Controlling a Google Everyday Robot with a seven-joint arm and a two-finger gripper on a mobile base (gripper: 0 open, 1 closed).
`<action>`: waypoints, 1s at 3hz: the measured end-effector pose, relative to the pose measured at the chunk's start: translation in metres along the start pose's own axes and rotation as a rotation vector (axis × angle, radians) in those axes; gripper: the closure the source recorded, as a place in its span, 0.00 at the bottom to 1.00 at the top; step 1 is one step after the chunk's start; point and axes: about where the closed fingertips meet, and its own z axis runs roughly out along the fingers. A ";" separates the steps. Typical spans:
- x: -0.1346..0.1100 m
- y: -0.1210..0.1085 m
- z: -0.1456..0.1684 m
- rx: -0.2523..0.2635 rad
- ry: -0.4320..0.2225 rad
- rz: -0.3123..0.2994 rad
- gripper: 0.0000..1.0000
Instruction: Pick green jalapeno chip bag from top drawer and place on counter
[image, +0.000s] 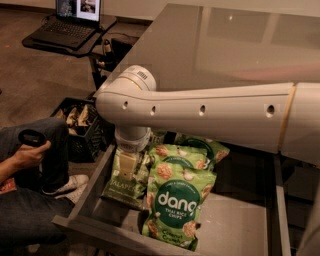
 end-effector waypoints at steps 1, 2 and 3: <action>-0.005 0.001 0.010 -0.024 0.011 -0.010 0.09; -0.010 0.002 0.018 -0.041 0.023 -0.022 0.08; -0.014 0.003 0.029 -0.063 0.040 -0.035 0.08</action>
Offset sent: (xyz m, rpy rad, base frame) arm 0.0084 0.0170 -0.0254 -0.0177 0.0675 0.0339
